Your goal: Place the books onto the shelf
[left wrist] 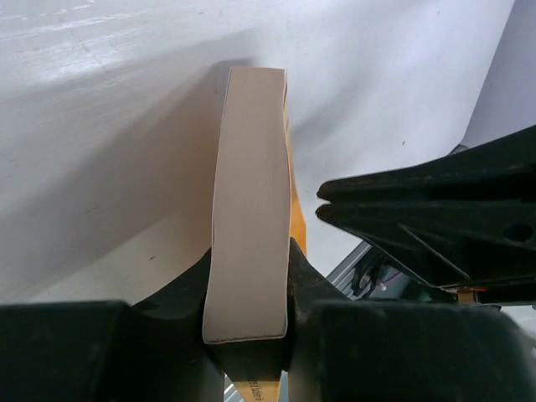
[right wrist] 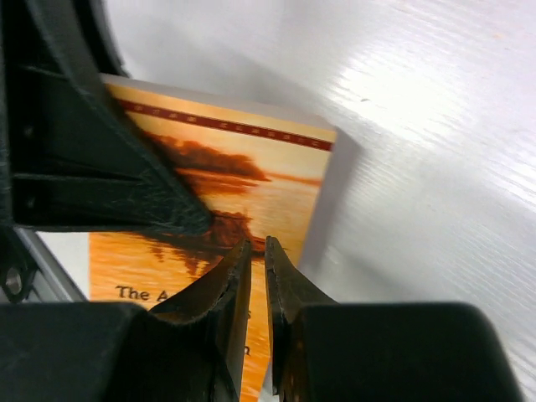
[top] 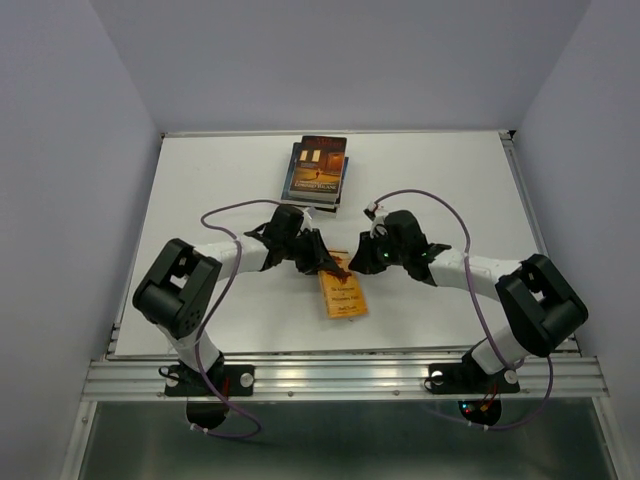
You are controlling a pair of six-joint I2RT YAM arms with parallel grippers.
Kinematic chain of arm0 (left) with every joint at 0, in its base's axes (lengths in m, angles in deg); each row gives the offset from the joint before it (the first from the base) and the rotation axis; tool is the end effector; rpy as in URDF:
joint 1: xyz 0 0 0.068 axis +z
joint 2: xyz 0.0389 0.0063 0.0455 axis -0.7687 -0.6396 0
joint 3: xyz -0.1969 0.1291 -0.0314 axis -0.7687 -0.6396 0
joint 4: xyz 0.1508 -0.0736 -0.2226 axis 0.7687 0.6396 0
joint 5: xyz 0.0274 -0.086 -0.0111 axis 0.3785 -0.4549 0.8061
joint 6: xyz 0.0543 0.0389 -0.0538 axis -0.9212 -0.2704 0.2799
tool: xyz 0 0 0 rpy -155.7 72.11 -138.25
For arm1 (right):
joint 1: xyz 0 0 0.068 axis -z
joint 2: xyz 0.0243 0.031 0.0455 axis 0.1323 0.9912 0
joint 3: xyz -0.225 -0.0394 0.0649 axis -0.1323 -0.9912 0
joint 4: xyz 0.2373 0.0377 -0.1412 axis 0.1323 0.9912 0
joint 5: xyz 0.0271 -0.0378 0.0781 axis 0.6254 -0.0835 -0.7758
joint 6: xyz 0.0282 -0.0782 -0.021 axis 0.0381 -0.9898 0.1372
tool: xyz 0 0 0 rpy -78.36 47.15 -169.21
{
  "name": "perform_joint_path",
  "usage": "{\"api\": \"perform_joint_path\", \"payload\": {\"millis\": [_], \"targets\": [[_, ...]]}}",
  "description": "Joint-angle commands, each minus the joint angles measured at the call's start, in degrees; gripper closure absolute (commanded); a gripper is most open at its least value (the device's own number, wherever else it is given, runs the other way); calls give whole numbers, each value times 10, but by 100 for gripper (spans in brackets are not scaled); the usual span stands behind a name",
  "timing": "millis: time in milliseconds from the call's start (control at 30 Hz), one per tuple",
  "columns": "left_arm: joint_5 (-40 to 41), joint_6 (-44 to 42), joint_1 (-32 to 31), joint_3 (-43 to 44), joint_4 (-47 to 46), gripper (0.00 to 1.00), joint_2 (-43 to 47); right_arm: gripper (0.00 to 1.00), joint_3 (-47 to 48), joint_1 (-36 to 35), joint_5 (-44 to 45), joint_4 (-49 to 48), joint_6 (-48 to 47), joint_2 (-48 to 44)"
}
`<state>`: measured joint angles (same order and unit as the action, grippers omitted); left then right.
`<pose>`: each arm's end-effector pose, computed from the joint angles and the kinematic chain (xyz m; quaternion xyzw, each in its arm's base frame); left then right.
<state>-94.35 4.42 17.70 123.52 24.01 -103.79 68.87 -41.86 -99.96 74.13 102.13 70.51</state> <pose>0.2876 -0.2317 0.0923 0.0229 0.8795 -0.4498 0.1538 0.2730 0.2210 0.1069 -0.1850 0.8611 0.3599 0.3078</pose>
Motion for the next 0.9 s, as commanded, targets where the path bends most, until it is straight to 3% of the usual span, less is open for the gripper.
{"api": "perform_joint_path", "payload": {"millis": [0,33,200,367,533,633,867], "targets": [[45,-15,1,24,33,95,51,82,14,-3,79,13,25,-15],[56,-18,4,21,41,100,65,82,14,-3,94,20,27,-16],[55,-51,5,33,36,100,88,82,9,2,133,34,43,-38],[-3,-193,5,103,49,100,137,82,4,17,206,79,41,-102],[52,-334,6,217,108,100,170,81,-1,37,275,128,22,-162],[53,-385,15,318,157,100,140,82,6,43,296,146,28,-163],[-22,-471,66,583,315,100,-64,81,10,48,332,150,52,-156]]}}
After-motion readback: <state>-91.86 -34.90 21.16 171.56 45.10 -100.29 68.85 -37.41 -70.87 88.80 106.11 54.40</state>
